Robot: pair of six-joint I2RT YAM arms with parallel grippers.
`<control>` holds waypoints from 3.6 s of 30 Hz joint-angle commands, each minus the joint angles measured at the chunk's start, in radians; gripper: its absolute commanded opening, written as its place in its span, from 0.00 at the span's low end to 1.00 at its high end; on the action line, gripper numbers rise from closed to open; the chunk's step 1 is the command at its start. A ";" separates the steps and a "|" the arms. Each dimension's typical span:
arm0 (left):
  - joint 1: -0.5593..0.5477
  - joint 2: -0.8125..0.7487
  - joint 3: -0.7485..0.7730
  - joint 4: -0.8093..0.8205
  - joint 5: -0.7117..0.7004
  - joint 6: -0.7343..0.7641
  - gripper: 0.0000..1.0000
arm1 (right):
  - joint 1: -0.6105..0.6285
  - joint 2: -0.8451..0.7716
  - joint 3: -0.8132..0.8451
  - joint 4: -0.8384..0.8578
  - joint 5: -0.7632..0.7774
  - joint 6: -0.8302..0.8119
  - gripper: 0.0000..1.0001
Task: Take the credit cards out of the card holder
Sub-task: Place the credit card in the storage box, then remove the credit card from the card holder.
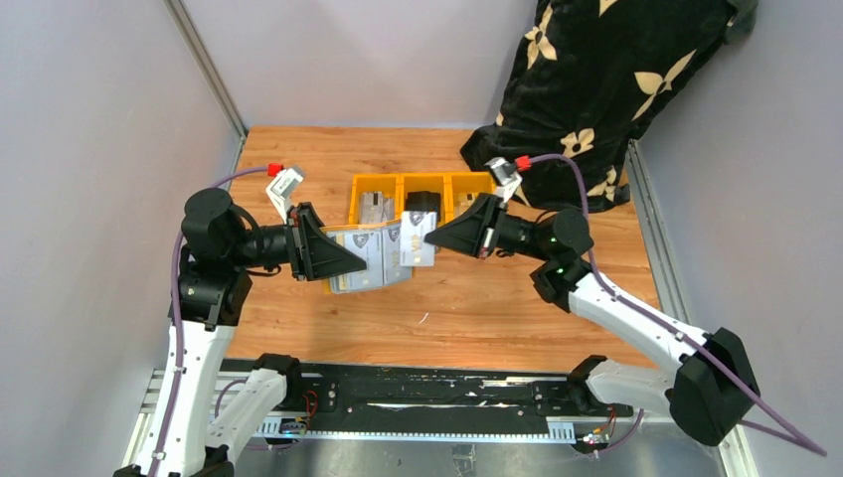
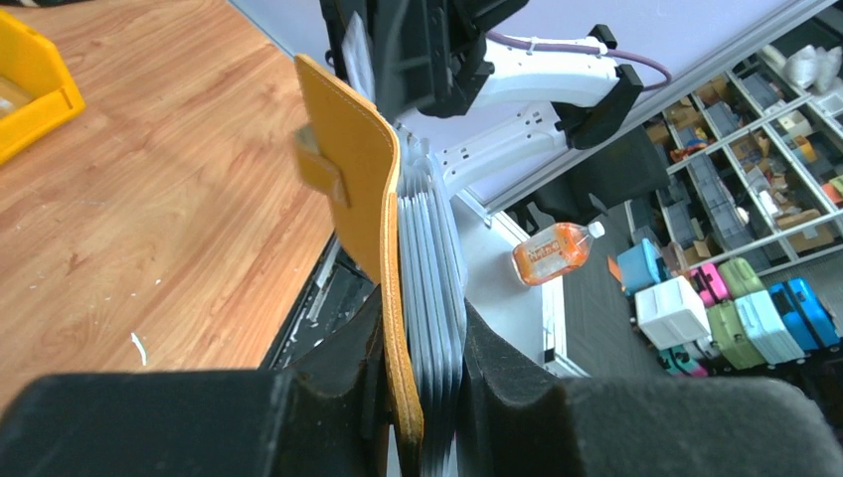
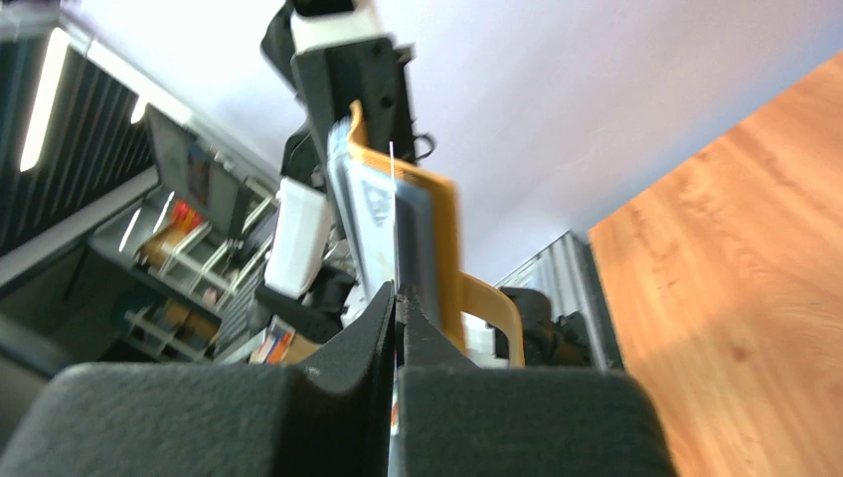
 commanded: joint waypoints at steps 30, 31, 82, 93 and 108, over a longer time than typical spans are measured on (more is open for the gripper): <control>-0.002 0.028 0.154 -0.266 -0.097 0.296 0.00 | -0.093 0.731 0.662 -0.806 0.396 -0.423 0.00; -0.001 0.026 0.151 -0.266 -0.095 0.297 0.00 | -0.082 0.758 0.692 -0.815 0.409 -0.425 0.00; -0.002 -0.050 0.092 -0.018 -0.156 0.116 0.00 | -0.022 0.207 0.190 -0.408 0.311 -0.375 0.81; -0.002 -0.032 0.042 0.083 -0.188 0.000 0.00 | 0.039 -0.062 -0.225 0.179 0.164 -0.239 0.82; -0.002 -0.029 0.027 0.120 -0.169 -0.053 0.00 | 0.183 0.190 -0.067 0.603 0.246 -0.072 0.83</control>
